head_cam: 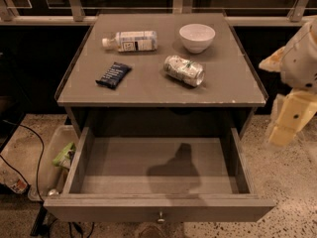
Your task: Close top drawer
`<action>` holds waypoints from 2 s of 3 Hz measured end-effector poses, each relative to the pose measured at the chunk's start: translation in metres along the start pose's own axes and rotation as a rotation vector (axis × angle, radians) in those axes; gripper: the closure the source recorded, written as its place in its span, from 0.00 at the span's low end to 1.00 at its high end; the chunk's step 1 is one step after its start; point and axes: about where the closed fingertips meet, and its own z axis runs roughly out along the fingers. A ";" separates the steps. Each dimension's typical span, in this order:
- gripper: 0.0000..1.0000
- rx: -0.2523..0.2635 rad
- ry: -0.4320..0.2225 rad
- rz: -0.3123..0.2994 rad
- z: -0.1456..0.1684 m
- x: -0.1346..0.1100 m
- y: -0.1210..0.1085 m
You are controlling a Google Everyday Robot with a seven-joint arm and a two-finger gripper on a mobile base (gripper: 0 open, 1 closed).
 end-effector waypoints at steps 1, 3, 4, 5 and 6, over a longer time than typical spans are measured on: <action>0.17 -0.055 -0.032 0.037 0.030 0.011 0.025; 0.64 -0.110 -0.060 0.084 0.079 0.031 0.066; 0.87 -0.109 -0.060 0.083 0.079 0.030 0.066; 1.00 -0.128 -0.082 0.111 0.091 0.031 0.083; 1.00 -0.146 -0.135 0.169 0.116 0.030 0.112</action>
Offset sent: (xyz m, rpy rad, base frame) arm -0.0734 0.0036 -0.1597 0.1736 0.1423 -0.0714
